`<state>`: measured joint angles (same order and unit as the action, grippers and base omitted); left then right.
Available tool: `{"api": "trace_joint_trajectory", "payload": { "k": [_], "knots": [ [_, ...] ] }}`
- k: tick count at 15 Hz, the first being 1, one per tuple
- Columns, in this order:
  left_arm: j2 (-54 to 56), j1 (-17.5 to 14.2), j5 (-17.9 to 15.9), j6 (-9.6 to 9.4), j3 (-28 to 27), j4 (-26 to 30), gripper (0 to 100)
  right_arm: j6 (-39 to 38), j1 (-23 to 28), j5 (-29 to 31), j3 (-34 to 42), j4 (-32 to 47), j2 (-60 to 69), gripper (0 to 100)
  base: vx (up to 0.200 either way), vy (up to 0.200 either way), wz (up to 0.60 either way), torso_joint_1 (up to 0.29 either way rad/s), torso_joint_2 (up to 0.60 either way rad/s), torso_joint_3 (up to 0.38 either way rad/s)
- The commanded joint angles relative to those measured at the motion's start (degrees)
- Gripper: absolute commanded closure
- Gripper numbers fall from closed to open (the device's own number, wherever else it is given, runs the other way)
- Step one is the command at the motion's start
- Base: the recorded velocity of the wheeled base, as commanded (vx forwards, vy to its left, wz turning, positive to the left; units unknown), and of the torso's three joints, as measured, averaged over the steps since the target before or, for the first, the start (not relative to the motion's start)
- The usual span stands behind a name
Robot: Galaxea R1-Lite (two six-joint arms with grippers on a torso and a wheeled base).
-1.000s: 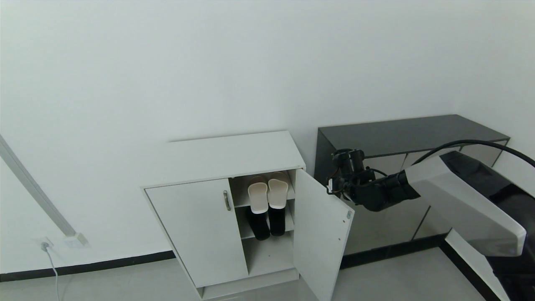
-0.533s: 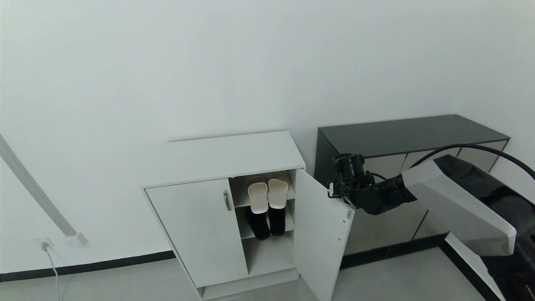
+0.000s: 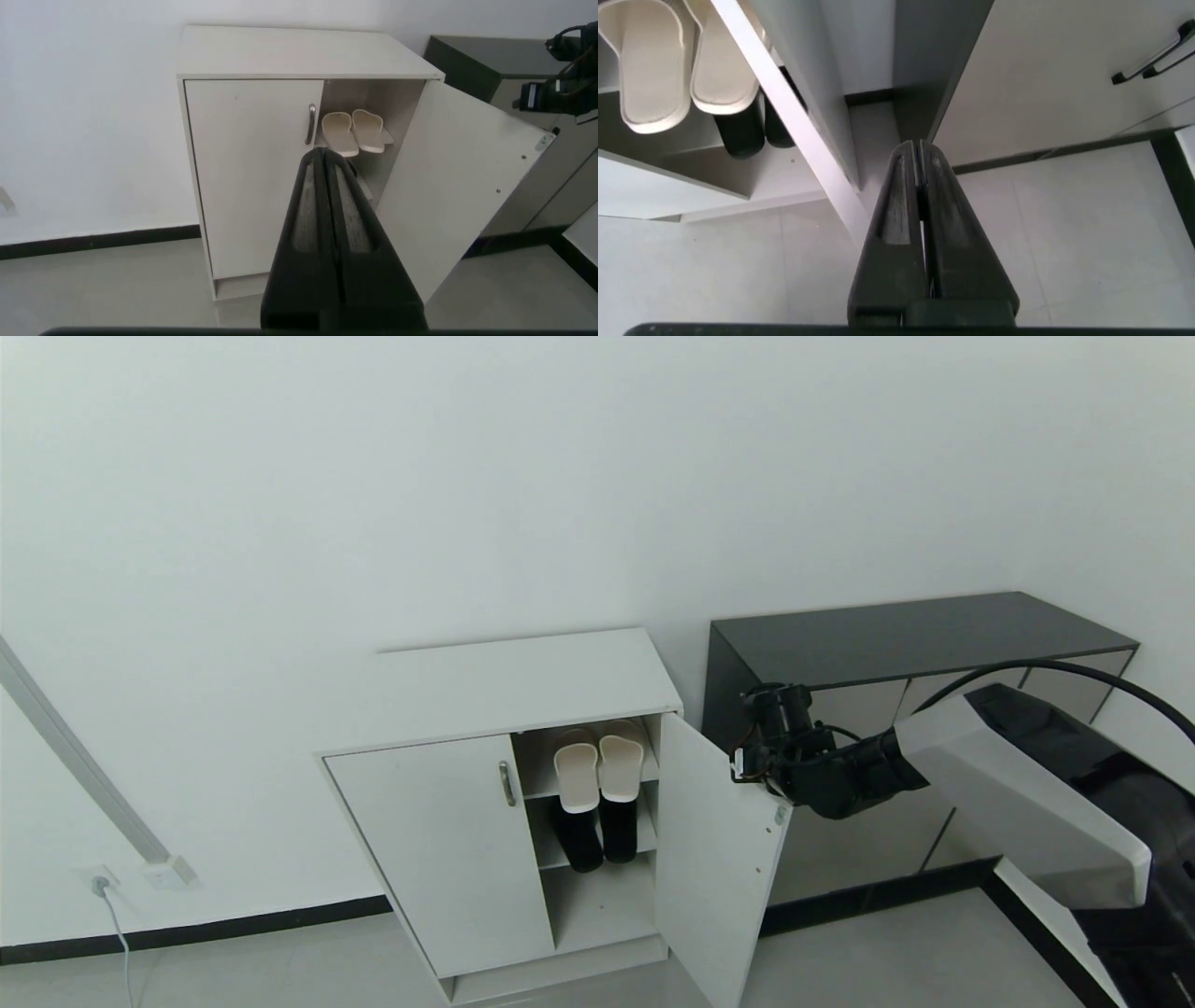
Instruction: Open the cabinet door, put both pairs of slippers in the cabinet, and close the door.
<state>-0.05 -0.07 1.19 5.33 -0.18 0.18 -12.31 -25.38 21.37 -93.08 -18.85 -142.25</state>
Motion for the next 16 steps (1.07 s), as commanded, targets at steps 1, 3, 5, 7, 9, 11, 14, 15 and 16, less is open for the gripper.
{"api": "trace_joint_trajectory", "payload": {
  "k": [1, 3, 5, 7, 9, 11, 14, 15, 16],
  "knots": [
    [0.0, 0.0, 0.0, 0.03, 0.0, 0.0, 100, 0.0, -0.1, 0.0, 0.3, 0.0, -0.1, 100, 0.000, 0.000, 0.00, 0.000, 0.00, 0.000],
    [0.0, 0.0, 0.1, 0.03, 0.0, 0.0, 100, 0.1, -0.5, 0.0, 0.6, 0.3, -0.2, 100, 0.000, 0.000, 0.00, 0.000, 0.00, 0.000],
    [0.0, 0.0, 0.1, 0.12, 0.0, 0.0, 100, 0.1, -1.1, 0.0, 1.0, 0.3, -0.2, 100, 0.000, 0.000, 0.00, 0.000, 0.00, 0.000],
    [0.0, 0.0, 0.1, 0.12, 0.0, 0.0, 100, 0.1, -2.0, 0.1, 1.4, 0.3, 0.0, 100, 0.000, 0.000, 0.00, 0.000, 0.00, 0.000],
    [0.0, 0.0, 0.0, 0.12, 0.0, 0.0, 100, 0.0, -3.5, 0.2, 2.0, 0.1, 0.5, 100, 0.000, 0.000, 0.00, 0.000, 0.00, 0.000],
    [0.0, 0.0, 0.1, 0.12, 0.0, 0.0, 100, 0.0, -6.3, 0.2, 3.5, -0.2, 2.2, 100, 0.000, 0.000, 0.00, 0.000, 0.00, 0.000],
    [0.0, 0.0, 0.1, 0.12, 0.0, 0.0, 100, -0.1, -10.3, 0.1, 5.9, -0.2, 5.7, 100, 0.000, 0.000, 0.00, 0.000, 0.00, 0.000],
    [0.0, 0.0, 0.1, 0.21, 0.0, 0.0, 100, -0.1, -11.8, 0.0, 7.2, -0.3, 6.7, 100, 0.000, 0.000, 0.00, 0.000, 0.00, 0.000],
    [0.0, 0.0, 0.1, 0.21, 0.0, 0.0, 100, -0.2, -12.9, -0.1, 8.1, -0.3, 7.6, 100, 0.000, 0.000, 0.00, 0.000, 0.00, 0.000]
  ]
}}
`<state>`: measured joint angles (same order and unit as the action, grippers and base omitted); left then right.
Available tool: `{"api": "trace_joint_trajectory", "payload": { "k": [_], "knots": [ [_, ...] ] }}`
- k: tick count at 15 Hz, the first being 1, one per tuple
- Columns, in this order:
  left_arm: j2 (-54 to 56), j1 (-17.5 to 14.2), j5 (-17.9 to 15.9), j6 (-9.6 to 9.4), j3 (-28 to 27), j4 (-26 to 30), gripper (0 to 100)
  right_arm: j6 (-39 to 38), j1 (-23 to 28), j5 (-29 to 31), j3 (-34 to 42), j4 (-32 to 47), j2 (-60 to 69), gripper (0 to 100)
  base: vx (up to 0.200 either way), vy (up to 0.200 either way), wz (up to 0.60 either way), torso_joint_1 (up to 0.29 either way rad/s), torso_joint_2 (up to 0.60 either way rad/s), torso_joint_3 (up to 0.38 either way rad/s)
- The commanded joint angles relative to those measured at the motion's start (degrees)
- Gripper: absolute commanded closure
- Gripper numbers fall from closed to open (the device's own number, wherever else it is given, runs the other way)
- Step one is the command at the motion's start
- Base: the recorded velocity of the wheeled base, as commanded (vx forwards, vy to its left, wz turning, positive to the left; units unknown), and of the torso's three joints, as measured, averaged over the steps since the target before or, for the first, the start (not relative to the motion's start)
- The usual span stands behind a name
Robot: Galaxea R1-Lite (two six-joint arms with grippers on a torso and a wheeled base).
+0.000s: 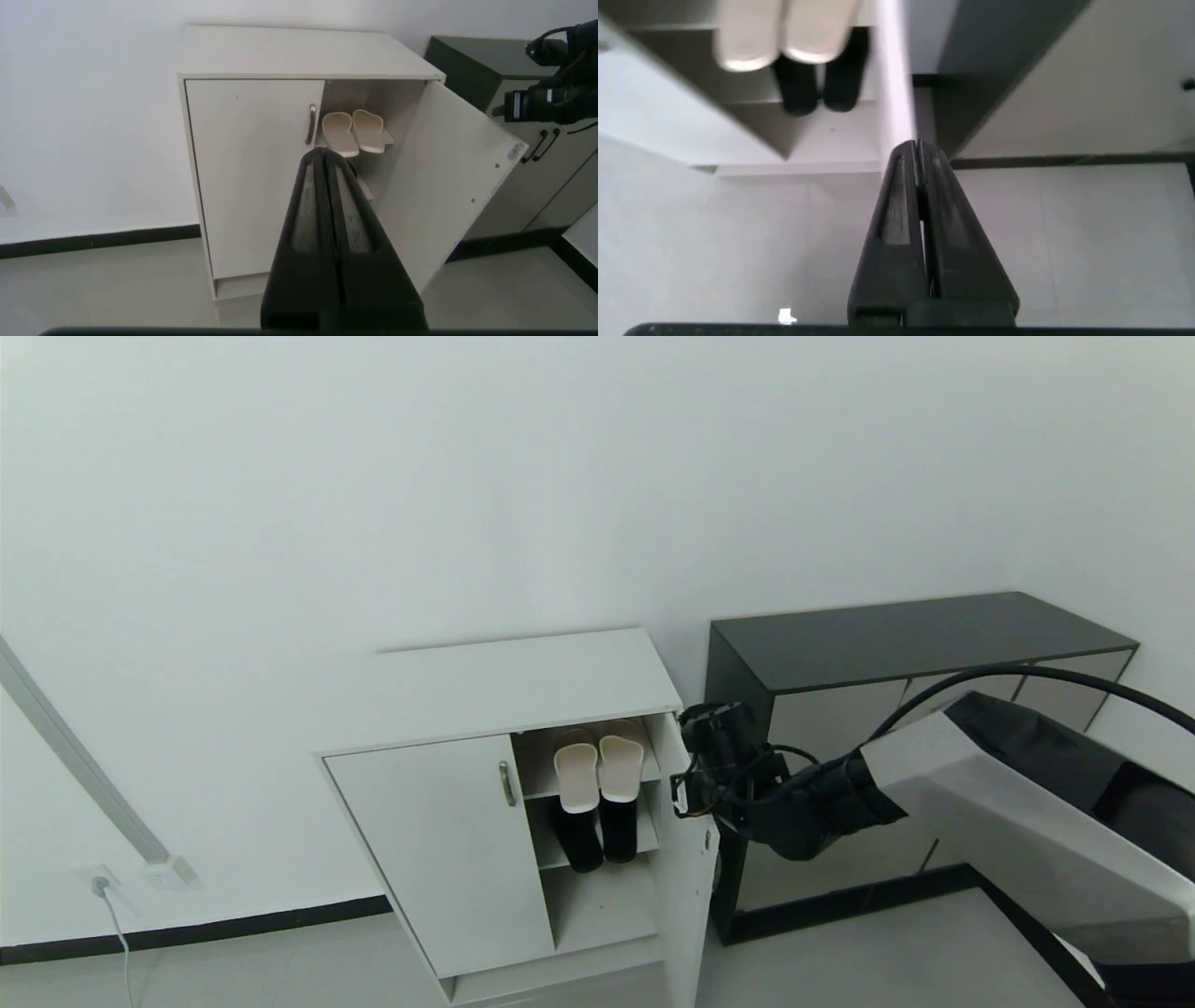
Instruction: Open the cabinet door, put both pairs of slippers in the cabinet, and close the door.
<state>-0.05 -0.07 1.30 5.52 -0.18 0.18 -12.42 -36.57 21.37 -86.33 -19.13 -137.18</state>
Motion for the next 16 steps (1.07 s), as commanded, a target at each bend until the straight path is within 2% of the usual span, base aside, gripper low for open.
{"api": "trace_joint_trajectory", "payload": {
  "k": [1, 5, 10, 12, 16],
  "knots": [
    [0.0, 0.0, 0.0, 0.01, 0.0, 0.0, 100, -0.1, -2.8, -0.5, 2.3, -0.1, 3.6, 100, 0.000, 0.000, 0.00, 0.000, 0.00, 0.000],
    [0.0, 0.0, -0.1, 0.10, 0.0, 0.0, 100, 0.6, -6.0, -1.0, 5.7, -1.1, 7.9, 100, 0.000, 0.000, 0.00, 0.000, 0.00, 0.000],
    [0.0, 0.0, 0.0, 0.10, 0.0, 0.0, 100, 3.2, -4.5, -1.4, 10.0, -2.6, 12.3, 100, 0.000, 0.000, 0.00, 0.000, 0.00, 0.000],
    [0.0, 0.0, -0.1, 0.10, 0.0, 0.0, 100, 3.5, -4.5, -2.7, 11.9, -6.2, 12.3, 100, 0.000, 0.000, 0.00, 0.000, 0.00, 0.000],
    [0.0, 0.0, 0.0, 0.10, 0.0, 0.0, 100, 4.2, -4.5, -2.8, 12.2, -8.5, 11.7, 100, 0.000, 0.000, 0.00, 0.000, 0.00, 0.000]
  ]
}}
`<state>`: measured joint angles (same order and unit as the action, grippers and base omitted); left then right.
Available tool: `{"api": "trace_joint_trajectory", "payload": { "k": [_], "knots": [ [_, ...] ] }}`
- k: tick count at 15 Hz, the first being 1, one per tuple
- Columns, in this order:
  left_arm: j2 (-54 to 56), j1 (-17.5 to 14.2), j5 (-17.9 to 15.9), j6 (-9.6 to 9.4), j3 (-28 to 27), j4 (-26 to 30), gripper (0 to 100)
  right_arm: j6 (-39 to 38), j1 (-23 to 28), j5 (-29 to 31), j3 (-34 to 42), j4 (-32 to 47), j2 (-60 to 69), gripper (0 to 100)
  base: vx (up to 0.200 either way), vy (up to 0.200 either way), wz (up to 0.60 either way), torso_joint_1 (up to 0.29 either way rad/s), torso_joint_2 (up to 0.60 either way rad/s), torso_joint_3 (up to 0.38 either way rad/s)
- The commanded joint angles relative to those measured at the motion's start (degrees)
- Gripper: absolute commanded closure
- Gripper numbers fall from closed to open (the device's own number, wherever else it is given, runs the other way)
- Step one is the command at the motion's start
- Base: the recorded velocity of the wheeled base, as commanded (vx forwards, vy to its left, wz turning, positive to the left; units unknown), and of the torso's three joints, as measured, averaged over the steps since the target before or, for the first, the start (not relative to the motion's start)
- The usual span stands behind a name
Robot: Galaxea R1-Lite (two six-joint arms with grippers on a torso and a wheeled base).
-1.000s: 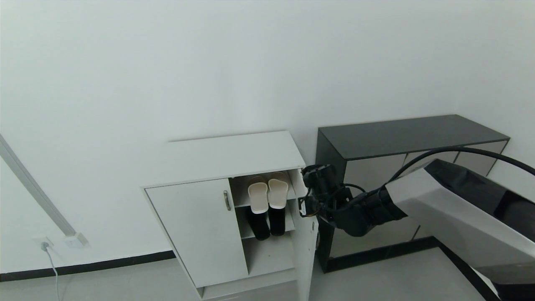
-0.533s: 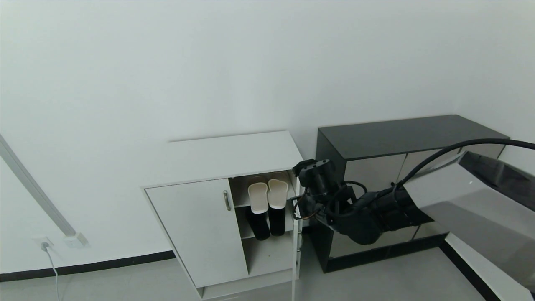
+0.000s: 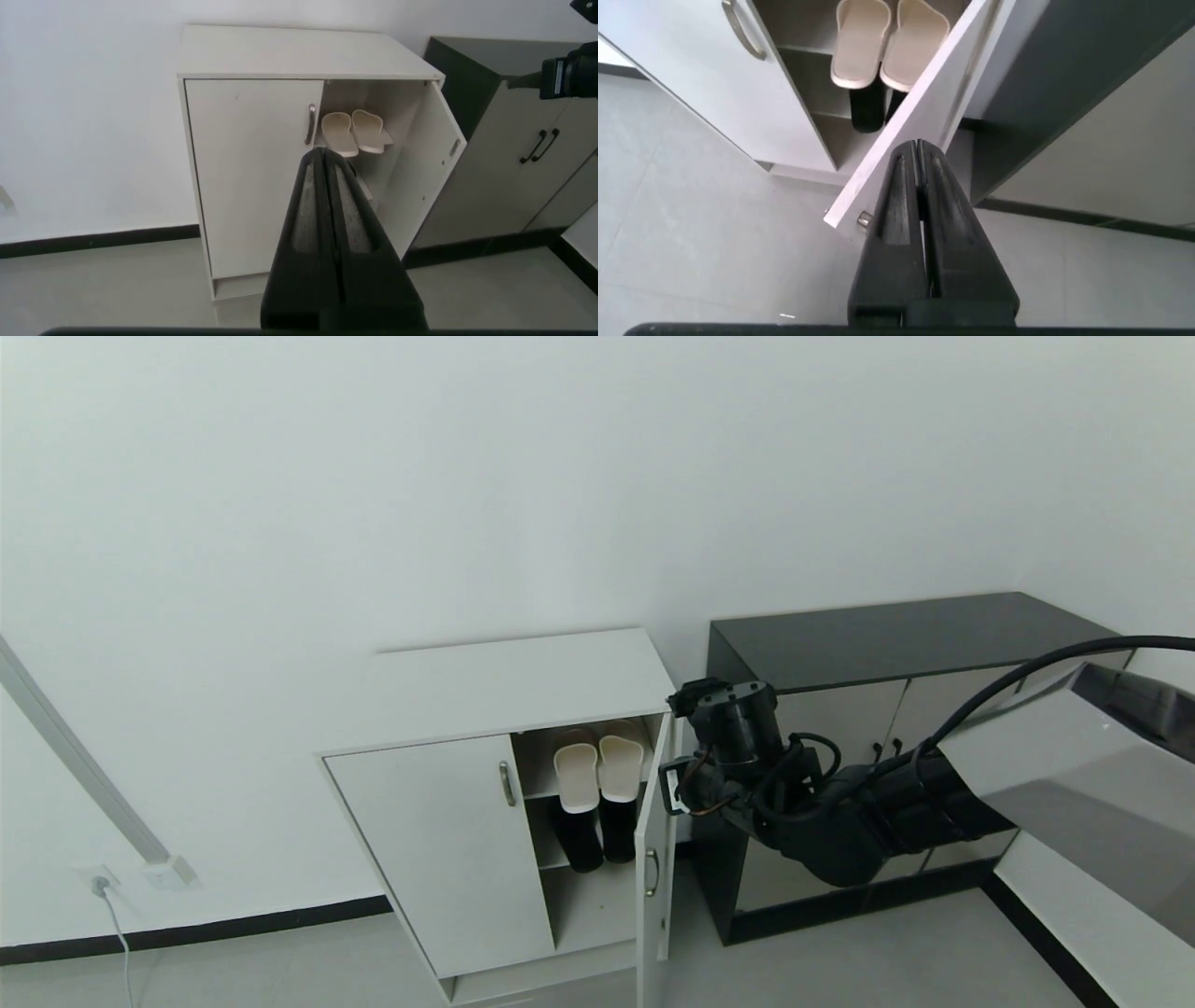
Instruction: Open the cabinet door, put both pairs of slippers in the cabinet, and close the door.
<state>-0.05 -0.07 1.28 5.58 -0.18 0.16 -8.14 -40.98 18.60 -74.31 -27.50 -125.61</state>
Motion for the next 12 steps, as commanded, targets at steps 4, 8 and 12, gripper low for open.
{"api": "trace_joint_trajectory", "payload": {
  "k": [4, 8, 12],
  "knots": [
    [0.0, 0.0, 0.0, -0.05, 0.0, 0.0, 100, 0.2, -0.1, -0.1, 0.7, 0.1, -0.2, 100, 0.000, 0.000, 0.15, 0.001, 0.00, 0.001],
    [0.0, 0.0, 0.0, 0.04, 0.0, 0.0, 100, 0.2, -0.3, -0.8, 1.2, -0.2, -0.3, 100, 0.000, 0.000, 0.60, 0.001, 0.00, 0.001],
    [0.0, 0.0, 0.0, -0.13, 0.0, 0.0, 100, 1.9, 0.9, -0.7, 2.5, -2.5, 0.1, 100, 0.000, 0.000, 0.15, 0.002, 0.00, 0.003]
  ]
}}
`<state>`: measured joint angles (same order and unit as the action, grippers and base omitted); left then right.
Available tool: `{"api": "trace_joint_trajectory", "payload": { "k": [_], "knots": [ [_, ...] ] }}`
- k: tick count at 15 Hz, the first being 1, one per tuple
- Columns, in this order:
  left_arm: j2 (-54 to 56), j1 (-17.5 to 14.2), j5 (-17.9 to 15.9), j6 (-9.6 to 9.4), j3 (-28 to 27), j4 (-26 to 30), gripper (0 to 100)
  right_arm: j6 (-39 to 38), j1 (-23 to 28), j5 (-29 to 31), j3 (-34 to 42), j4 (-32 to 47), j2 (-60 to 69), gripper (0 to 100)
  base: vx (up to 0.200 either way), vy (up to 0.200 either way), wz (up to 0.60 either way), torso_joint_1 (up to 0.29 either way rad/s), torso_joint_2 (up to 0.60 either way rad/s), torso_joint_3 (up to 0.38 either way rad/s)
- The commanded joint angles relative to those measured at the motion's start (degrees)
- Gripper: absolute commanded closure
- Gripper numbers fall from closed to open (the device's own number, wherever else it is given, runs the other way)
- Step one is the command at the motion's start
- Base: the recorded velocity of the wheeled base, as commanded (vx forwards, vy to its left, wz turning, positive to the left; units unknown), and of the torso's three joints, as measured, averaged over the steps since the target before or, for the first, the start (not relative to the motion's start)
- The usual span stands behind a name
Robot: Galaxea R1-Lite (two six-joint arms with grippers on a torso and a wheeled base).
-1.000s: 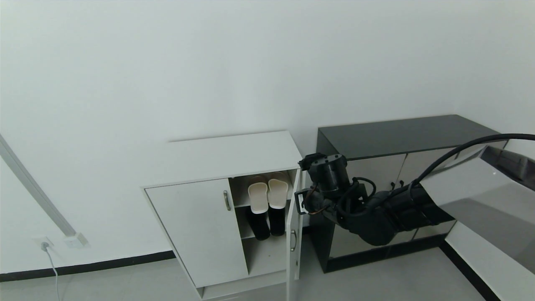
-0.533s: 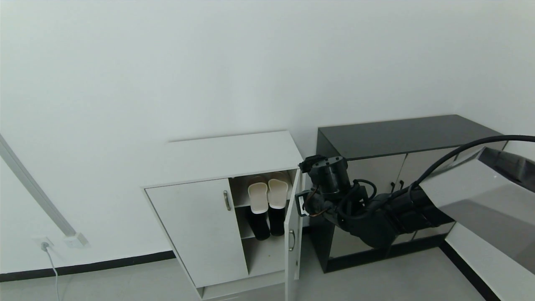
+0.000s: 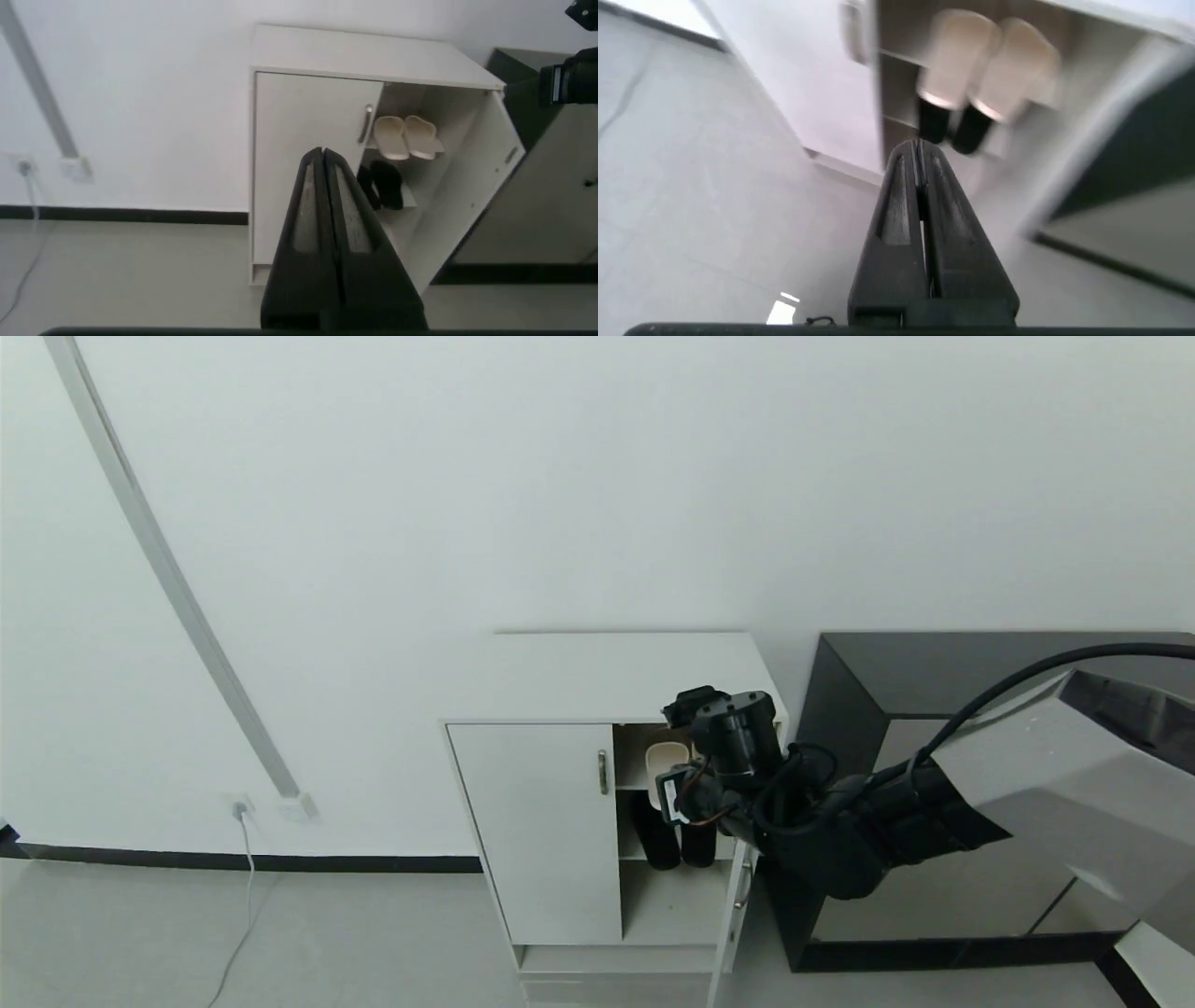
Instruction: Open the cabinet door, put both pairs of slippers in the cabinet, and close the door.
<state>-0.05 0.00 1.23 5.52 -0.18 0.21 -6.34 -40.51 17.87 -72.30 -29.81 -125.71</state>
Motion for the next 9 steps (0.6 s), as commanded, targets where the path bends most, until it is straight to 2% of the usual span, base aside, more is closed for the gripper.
{"api": "trace_joint_trajectory", "payload": {
  "k": [1, 2, 7, 9],
  "knots": [
    [0.0, -0.1, 0.0, -0.07, 0.0, 0.0, 100, 1.2, 0.6, 0.1, 1.3, -1.2, 0.5, 100, 0.000, 0.000, 0.00, 0.000, 0.00, 0.000],
    [0.0, -0.1, 0.0, -0.07, 0.0, 0.0, 100, 2.0, 0.9, 0.2, 2.1, -2.4, 0.6, 100, 0.000, 0.000, 0.00, 0.000, 0.00, 0.000],
    [0.0, -0.1, 0.0, 0.01, 0.0, 0.0, 100, 2.6, 1.6, 0.4, 3.0, -3.3, 0.9, 100, 0.200, 0.000, 0.00, -0.003, 0.00, 0.005],
    [0.0, -0.1, 0.0, 0.01, 0.0, 0.0, 100, 3.8, 2.5, 0.3, 5.6, -3.1, 3.0, 100, 0.000, 0.000, 0.00, 0.000, 0.00, 0.000]
  ]
}}
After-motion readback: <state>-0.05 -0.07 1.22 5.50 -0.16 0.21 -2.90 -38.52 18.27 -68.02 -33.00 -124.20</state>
